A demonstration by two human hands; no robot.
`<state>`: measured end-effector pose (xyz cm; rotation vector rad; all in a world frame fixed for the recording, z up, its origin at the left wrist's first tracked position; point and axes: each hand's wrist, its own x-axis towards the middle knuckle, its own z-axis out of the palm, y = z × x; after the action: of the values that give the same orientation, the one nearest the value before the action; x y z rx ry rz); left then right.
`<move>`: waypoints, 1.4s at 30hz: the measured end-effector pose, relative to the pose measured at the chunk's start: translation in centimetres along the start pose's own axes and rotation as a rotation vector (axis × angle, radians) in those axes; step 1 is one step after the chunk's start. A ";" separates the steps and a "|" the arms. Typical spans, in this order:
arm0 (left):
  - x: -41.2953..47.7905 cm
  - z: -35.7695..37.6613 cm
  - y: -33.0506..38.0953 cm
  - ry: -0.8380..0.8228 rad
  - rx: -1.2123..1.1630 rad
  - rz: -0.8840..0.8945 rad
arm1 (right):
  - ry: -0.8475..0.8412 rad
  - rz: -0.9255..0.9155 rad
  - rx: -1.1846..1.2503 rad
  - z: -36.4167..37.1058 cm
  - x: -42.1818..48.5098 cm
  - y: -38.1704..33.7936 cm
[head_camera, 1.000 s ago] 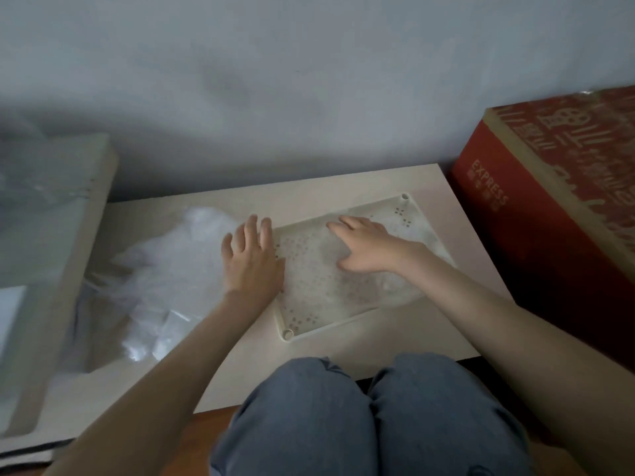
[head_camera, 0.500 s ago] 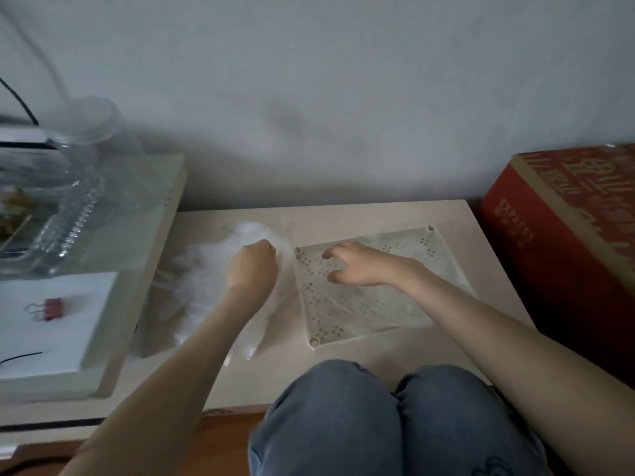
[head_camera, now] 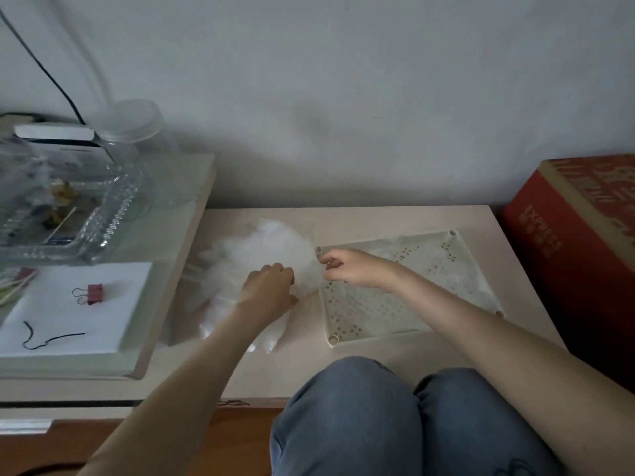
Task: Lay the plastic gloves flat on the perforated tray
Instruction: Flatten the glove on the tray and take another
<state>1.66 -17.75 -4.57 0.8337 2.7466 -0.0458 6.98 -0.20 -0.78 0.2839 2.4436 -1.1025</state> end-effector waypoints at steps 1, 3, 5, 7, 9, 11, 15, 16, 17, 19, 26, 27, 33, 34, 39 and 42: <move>-0.1 0.0 -0.1 0.022 -0.009 -0.012 | 0.003 0.007 -0.010 0.1 0.1 0.2; -0.1 0.0 -0.3 0.079 -0.021 -0.053 | 0.006 0.014 -0.020 0.3 0.1 0.4; -0.1 -0.2 -0.3 0.106 -0.008 -0.066 | 0.007 0.013 -0.022 0.3 0.1 0.5; -0.3 -0.1 -0.5 0.071 0.016 -0.046 | 0.013 0.009 -0.016 0.2 0.0 0.5; -0.2 0.3 -0.8 -0.012 0.101 -0.012 | 0.017 0.008 -0.003 0.2 -0.1 0.5; -0.2 0.8 -0.7 -0.010 0.180 0.020 | 0.021 0.007 0.001 0.2 -0.1 0.5; 0.1 0.5 -0.5 0.058 0.163 -0.030 | 0.036 0.009 0.013 0.3 0.1 0.6; 0.1 0.3 -0.5 0.056 0.149 -0.054 | 0.039 0.011 0.018 0.3 0.1 0.7; 0.1 0.0 -0.4 0.040 0.141 -0.083 | 0.040 0.015 0.023 0.3 0.2 0.8; 0.3 -0.5 -0.4 -0.031 0.116 -0.143 | 0.044 0.017 0.028 0.4 0.4 1.0; 0.8 -2.5 -1.2 -0.076 0.021 -0.196 | 0.072 -0.022 0.126 0.2 0.3 1.3; 0.8 -2.6 -1.2 -0.075 -0.019 -0.203 | 0.074 -0.032 0.137 0.2 0.3 1.2; 0.0 -4.2 -1.0 0.106 -0.001 -0.191 | 0.096 -0.087 0.212 0.3 0.2 0.7; -0.2 -4.4 -0.8 0.147 0.017 -0.183 | 0.102 -0.096 0.228 0.4 0.3 0.6; -1.4 -6.4 0.1 0.454 -0.095 -0.095 | 0.096 -0.139 0.359 0.5 0.3 0.2; -2.1 -8.1 0.8 0.627 -0.499 -0.021 | 0.050 -0.104 0.526 0.1 0.4 0.3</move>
<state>1.78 -17.40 3.86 0.7607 3.0829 1.0106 6.79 -0.04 -1.22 0.3484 2.1887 -1.7963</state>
